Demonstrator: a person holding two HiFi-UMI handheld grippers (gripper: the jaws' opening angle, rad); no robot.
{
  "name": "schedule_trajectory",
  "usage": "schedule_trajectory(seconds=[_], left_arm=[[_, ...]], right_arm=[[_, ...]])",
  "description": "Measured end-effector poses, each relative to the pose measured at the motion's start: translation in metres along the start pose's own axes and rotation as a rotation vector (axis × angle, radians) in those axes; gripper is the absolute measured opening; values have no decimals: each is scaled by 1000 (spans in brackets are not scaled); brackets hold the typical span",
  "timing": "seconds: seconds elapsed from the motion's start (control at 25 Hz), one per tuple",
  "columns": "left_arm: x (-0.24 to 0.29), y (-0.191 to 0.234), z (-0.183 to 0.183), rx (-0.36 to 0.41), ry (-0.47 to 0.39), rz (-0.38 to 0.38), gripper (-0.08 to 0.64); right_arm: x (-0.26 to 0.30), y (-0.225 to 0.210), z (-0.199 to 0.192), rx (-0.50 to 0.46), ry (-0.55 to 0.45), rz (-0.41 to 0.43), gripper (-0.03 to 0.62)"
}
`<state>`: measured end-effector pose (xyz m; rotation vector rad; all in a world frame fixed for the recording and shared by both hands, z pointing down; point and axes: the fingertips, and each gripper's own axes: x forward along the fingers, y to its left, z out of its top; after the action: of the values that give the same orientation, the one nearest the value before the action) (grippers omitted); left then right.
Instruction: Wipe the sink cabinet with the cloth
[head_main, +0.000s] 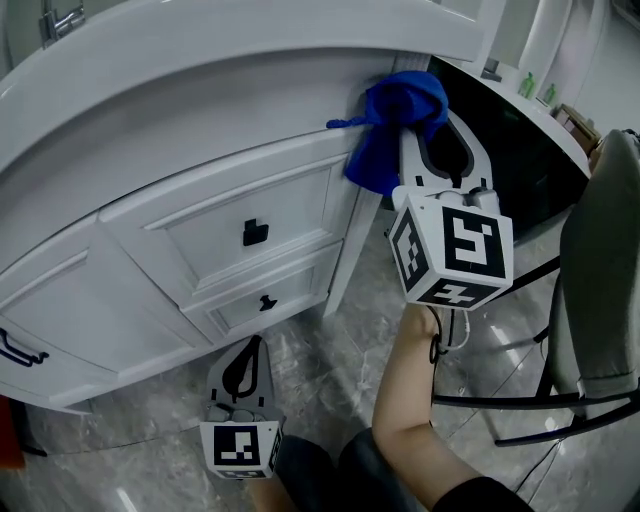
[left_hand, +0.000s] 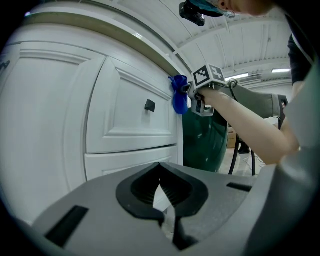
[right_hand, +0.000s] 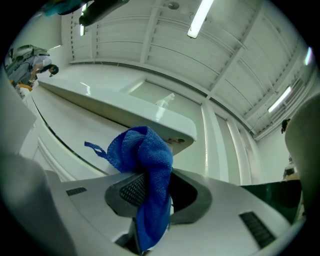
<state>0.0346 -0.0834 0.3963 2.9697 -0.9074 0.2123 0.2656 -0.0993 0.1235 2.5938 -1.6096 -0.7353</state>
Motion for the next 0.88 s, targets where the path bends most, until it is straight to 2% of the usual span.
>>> schedule_trajectory(seconds=[0.24, 0.44, 0.88], left_arm=[[-1, -6, 7, 4, -22, -12, 3], [-2, -3, 11, -38, -50, 4, 3], [-13, -1, 18, -57, -75, -3, 3]], right_arm=[[-10, 5, -22, -12, 15, -24, 115], [-12, 9, -26, -82, 27, -66, 115], [-15, 11, -34, -76, 39, -41, 115]])
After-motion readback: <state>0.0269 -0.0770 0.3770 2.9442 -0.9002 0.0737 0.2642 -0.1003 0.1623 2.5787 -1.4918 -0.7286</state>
